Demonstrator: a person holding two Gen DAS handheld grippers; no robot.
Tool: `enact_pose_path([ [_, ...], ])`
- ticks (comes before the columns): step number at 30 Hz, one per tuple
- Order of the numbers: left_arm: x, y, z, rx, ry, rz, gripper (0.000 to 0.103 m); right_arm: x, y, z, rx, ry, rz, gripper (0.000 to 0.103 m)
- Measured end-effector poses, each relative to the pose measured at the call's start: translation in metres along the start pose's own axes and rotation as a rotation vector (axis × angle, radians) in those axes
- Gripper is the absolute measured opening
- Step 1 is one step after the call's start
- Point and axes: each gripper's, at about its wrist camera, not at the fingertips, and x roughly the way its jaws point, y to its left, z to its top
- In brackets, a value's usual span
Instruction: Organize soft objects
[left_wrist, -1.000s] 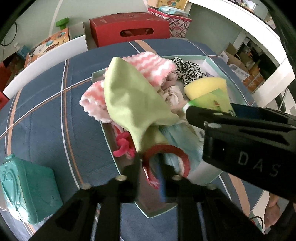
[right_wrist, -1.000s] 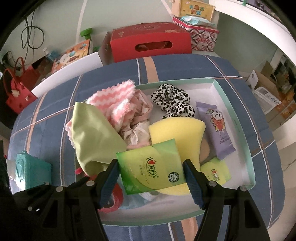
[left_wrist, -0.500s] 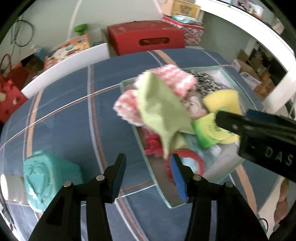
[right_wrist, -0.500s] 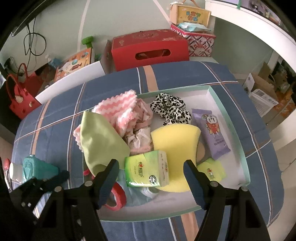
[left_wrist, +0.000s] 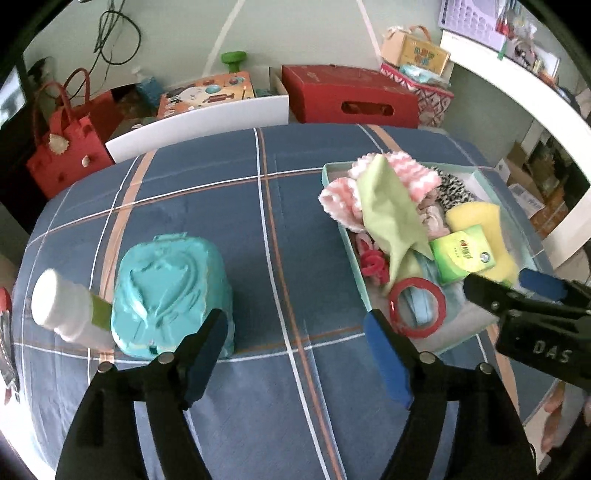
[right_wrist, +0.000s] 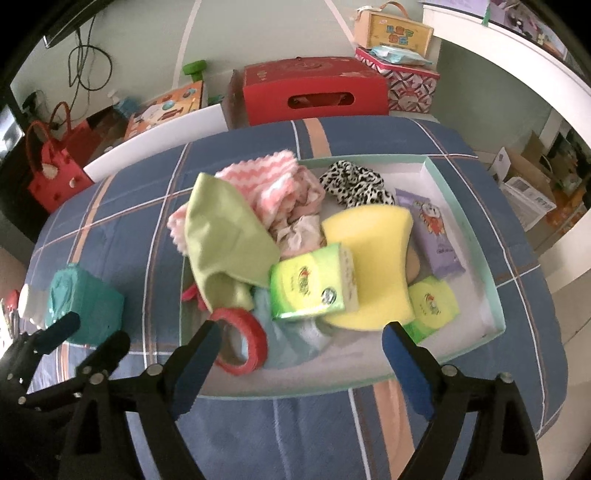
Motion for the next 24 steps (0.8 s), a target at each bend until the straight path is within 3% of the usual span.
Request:
enact_pose_path([
  [1, -0.003, 0.002, -0.003, -0.005, -0.009, -0.003, 0.078, -0.001, 0.001, -0.003, -0.002, -0.002, 0.001, 0.103],
  [5, -0.014, 0.007, -0.017, -0.009, -0.029, 0.002, 0.089, -0.004, 0.005, -0.015, -0.009, -0.006, 0.017, 0.103],
  [10, -0.025, 0.013, -0.036, -0.018, -0.036, -0.007, 0.091, -0.006, 0.008, -0.035, -0.009, 0.003, 0.024, 0.103],
  [24, -0.031, 0.046, -0.058, -0.120, -0.021, 0.067, 0.091, -0.004, 0.020, -0.063, -0.052, 0.043, 0.007, 0.103],
])
